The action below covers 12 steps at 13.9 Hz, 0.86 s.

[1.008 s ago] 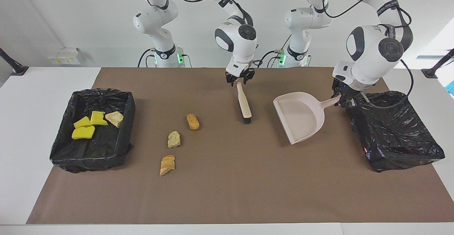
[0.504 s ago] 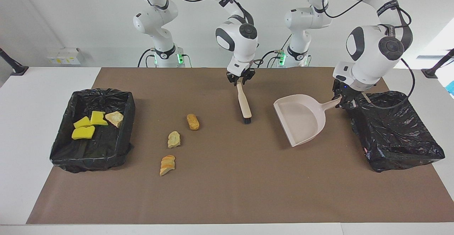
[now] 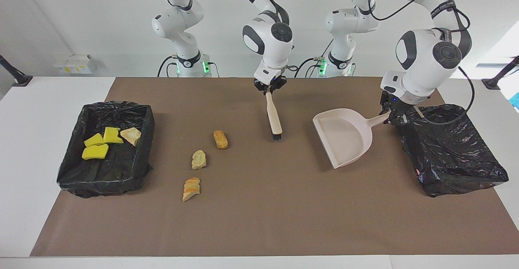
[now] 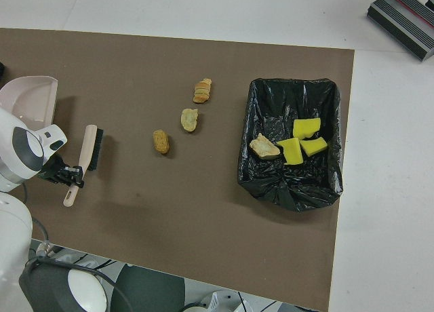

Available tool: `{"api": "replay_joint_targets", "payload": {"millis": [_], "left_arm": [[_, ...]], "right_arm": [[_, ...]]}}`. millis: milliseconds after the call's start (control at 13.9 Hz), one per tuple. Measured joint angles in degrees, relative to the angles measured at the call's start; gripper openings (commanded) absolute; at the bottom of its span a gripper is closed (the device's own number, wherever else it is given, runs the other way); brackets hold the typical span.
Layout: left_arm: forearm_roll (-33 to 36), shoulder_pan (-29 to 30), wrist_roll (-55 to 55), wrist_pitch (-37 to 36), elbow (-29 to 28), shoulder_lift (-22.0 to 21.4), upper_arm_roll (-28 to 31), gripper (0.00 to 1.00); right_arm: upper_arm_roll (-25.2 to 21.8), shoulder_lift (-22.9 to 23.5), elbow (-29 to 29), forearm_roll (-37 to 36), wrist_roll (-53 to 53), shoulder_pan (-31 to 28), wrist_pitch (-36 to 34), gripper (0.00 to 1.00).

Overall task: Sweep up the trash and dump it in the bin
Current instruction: 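Bring the dustpan back to center while the right gripper grasps the brush, then sweep the bread chunks toward the dustpan with the right gripper's brush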

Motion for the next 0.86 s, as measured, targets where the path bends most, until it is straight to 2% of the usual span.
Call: {"api": "replay_joint_targets", "payload": {"millis": [216, 360, 576, 864], "left_arm": [[0.00, -0.31, -2.51, 1.28, -1.84, -0.14, -0.59, 0.00], [0.00, -1.97, -6.14, 3.83, -3.65, -0.17, -1.17, 0.00], [0.00, -7.33, -13.24, 5.93, -4.97, -0.20, -1.60, 0.00], [0.00, -16.72, -29.43, 7.37, -5.88, -0.14, -1.95, 0.00]], "right_arm": [[-0.27, -5.67, 0.33, -3.59, 0.08, -5.99, -3.46, 0.00], [-0.44, -7.24, 0.37, -8.97, 0.07, -9.33, -6.35, 0.00], [-0.43, -6.52, 0.32, -13.45, -1.43, -14.70, -5.75, 0.00], [-0.53, -2.85, 0.25, -17.42, -14.57, -26.29, 2.74, 0.00]]}}
